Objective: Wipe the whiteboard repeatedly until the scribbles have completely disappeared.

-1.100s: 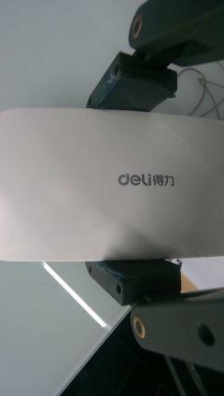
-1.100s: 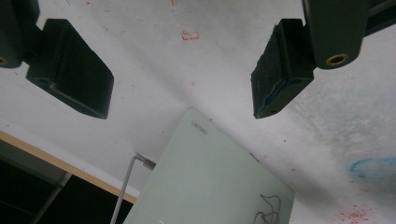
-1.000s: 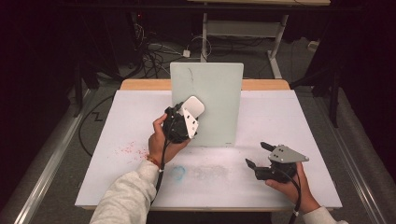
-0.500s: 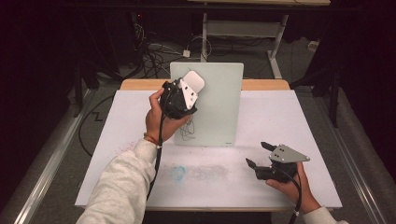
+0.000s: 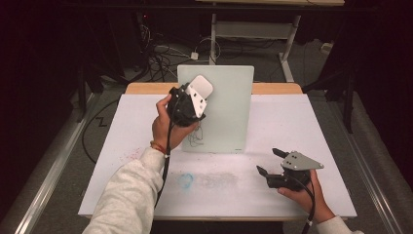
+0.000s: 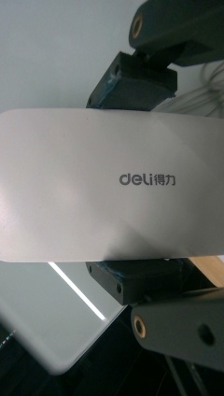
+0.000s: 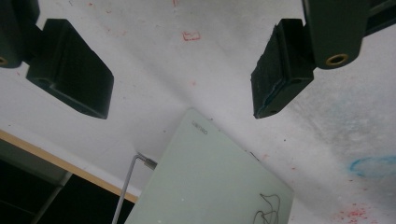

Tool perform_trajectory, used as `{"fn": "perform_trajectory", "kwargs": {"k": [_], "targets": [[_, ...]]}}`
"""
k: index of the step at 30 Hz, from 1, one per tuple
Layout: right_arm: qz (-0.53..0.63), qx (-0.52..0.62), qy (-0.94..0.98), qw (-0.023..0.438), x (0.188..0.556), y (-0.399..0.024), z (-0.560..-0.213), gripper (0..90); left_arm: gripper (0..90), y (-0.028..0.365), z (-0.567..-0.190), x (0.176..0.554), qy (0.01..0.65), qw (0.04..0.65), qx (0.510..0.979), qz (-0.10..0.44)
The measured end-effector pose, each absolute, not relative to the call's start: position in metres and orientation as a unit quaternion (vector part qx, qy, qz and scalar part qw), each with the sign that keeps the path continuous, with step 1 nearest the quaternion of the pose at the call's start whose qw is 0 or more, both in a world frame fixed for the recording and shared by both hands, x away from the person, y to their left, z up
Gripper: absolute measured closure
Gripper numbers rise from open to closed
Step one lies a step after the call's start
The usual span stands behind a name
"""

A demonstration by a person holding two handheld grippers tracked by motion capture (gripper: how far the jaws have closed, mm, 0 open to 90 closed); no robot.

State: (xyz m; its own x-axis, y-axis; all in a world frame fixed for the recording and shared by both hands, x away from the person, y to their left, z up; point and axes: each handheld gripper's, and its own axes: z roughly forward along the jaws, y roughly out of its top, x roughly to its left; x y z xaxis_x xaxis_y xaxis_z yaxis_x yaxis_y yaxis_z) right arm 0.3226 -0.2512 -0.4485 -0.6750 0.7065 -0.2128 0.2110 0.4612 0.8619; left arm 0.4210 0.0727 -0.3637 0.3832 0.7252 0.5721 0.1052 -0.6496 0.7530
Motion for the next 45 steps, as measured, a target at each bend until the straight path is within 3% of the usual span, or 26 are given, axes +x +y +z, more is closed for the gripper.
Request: {"fn": "perform_trajectory", "kwargs": {"k": [11, 18, 36, 45], "targets": [[0.433, 0.283, 0.808, 0.284, 0.322, -0.249, -0.449, 21.7, 29.0, 0.073, -0.437, 0.392, 0.248, 0.287, 0.79, 0.482], [0.43, 0.28, 0.81, 0.284, 0.322, -0.248, -0.45, 21.8, 29.0, 0.073, -0.463, 0.381, 0.231, 0.26, 0.806, 0.479], [0.43, 0.28, 0.81, 0.284, 0.323, -0.248, -0.451, 21.7, 29.0, 0.075, -0.44, 0.39, 0.237, 0.28, 0.805, 0.465], [0.431, 0.282, 0.809, 0.284, 0.323, -0.249, -0.45, 21.8, 28.9, 0.081, -0.382, 0.414, 0.266, 0.316, 0.778, 0.473]]}}
